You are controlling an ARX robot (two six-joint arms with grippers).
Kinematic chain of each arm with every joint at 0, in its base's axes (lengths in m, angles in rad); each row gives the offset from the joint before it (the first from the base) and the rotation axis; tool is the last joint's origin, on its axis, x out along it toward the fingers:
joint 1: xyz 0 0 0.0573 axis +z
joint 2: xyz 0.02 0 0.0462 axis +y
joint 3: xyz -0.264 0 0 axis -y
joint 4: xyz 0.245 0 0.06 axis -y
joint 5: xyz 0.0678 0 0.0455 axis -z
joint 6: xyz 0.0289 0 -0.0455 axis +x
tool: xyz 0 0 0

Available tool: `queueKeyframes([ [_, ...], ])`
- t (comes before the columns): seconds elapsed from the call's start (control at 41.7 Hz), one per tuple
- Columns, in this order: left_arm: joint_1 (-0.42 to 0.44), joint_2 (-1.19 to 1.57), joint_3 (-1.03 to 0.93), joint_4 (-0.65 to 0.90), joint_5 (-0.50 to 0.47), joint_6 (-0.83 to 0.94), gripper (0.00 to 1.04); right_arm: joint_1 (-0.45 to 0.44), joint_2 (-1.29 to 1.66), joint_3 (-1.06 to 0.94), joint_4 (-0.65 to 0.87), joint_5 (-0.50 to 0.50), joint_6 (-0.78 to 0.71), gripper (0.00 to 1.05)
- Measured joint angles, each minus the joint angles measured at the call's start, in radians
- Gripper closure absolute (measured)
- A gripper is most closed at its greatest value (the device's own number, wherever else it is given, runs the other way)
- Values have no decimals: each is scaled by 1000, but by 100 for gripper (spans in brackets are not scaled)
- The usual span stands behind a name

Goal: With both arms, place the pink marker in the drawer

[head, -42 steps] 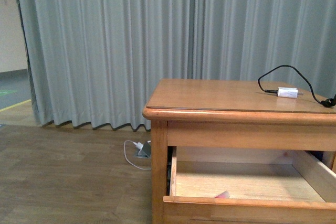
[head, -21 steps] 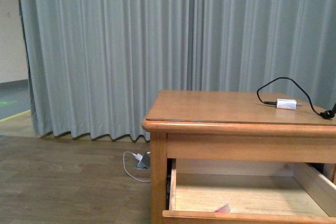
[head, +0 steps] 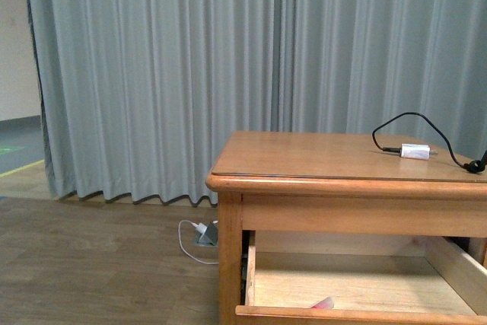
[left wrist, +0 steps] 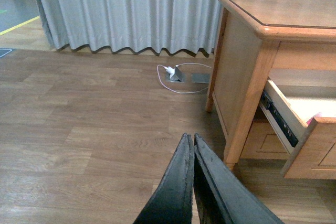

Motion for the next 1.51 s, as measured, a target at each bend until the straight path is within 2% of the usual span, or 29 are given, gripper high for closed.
queueKeyframes([
  [0.288, 0, -61, -30, -26, 0, 0, 101, 0, 0, 0, 0, 0, 0, 8],
  [0.384, 0, -212, -34, -174, 0, 0, 101, 0, 0, 0, 0, 0, 0, 8],
  [0.575, 0, -237, -34, -185, 0, 0, 101, 0, 0, 0, 0, 0, 0, 8],
  [0.623, 0, -238, -34, -185, 0, 0, 93, 0, -1, 0, 0, 0, 0, 8],
  [0.695, 0, -238, -34, -185, 0, 0, 77, 35, 10, -5, 17, 177, -77, 8],
  [0.719, 0, -238, -34, -185, 0, 0, 72, 34, 21, -5, 6, 196, -115, 8],
  [0.791, 0, -238, -34, -185, 0, 0, 59, 0, 61, -5, -47, 166, -157, 8],
  [0.935, 0, -238, -34, -186, 0, 0, 38, -99, 187, -5, -82, 32, -208, 8],
  [1.031, 0, -238, -34, -186, 0, 0, 23, -153, 286, -5, -39, -8, -236, 8],
  [1.127, 0, -238, -34, -186, 0, 1, 4, -177, 453, -5, 66, -12, -261, 8],
  [1.175, 0, -238, -34, -186, 0, 0, 7, -174, 537, -2, 143, -11, -263, 8],
  [1.511, 0, -238, -34, -186, 0, 0, 6, -116, 884, 50, 536, 38, -246, 8],
])
